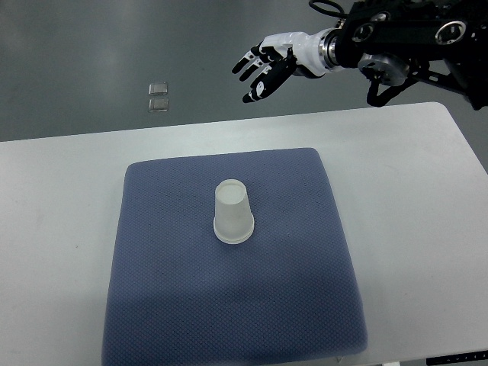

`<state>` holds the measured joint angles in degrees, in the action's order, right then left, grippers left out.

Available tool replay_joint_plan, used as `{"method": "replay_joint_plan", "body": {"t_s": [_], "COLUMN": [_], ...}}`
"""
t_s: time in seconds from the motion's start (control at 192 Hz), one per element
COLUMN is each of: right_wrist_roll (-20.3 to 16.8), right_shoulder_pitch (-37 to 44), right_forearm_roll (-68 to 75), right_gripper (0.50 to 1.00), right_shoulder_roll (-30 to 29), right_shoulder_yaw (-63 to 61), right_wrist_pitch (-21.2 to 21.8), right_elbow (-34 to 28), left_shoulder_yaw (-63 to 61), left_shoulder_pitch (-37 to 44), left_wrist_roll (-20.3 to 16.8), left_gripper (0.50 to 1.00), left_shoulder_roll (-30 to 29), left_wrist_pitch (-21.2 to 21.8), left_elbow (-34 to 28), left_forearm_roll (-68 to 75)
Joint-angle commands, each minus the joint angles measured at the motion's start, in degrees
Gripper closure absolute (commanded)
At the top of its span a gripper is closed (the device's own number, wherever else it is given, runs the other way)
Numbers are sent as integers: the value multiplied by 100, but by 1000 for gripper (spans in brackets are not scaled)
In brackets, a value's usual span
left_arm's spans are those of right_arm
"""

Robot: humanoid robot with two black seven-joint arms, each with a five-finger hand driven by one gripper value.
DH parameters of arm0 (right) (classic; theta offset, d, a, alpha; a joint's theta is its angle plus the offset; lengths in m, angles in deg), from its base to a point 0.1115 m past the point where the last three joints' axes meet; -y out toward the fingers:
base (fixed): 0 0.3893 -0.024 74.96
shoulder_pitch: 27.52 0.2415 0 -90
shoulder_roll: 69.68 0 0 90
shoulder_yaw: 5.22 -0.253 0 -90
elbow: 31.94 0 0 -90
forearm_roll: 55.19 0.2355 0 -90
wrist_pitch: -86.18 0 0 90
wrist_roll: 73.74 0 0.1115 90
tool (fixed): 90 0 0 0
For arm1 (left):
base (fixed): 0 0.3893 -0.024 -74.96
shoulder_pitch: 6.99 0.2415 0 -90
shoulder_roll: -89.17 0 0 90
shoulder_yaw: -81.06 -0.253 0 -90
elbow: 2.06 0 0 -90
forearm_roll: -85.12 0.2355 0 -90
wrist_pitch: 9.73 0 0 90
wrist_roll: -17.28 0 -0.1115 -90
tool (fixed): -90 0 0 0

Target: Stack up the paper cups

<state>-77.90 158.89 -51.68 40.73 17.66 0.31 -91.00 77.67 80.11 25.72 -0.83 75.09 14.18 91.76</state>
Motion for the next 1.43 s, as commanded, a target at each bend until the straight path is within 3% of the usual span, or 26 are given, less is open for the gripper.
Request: {"method": "replay_joint_plan", "body": {"t_s": [0.0, 0.135, 0.229, 0.354, 0.76, 1.052, 1.421], "right_wrist_roll": [38, 486, 539, 582, 934, 1136, 1136], "right_shoulder_pitch": [-755, -1949, -2636, -3470, -4929, -5308, -5308], "right_forearm_roll": [18, 220, 475, 519, 519, 519, 510], "right_gripper": [713, 713, 707, 609, 589, 589, 589], "right_shoulder_roll": [394, 482, 368, 78, -678, -933, -960], "right_shoulder_yaw": [-979, -2560, -3273, -4309, -6454, -6964, -6991], "right_wrist_pitch": [-114, -281, -281, -219, -193, 167, 194], "right_elbow": [140, 544, 870, 1010, 1195, 1195, 1195], "left_shoulder_yaw": [-3, 5, 5, 14, 5, 5, 5], "left_shoulder_pitch": [0, 0, 0, 0, 0, 0, 0], "left_wrist_roll": [0, 0, 0, 0, 0, 0, 0], "left_gripper": [500, 500, 500, 500, 500, 500, 500], "left_shoulder_roll": [0, 0, 0, 0, 0, 0, 0], "left_wrist_pitch": [-1, -1, -1, -1, -1, -1, -1], "left_elbow": [2, 2, 2, 2, 11, 11, 20], "left_forearm_roll": [4, 4, -5, 4, 4, 4, 4]}}
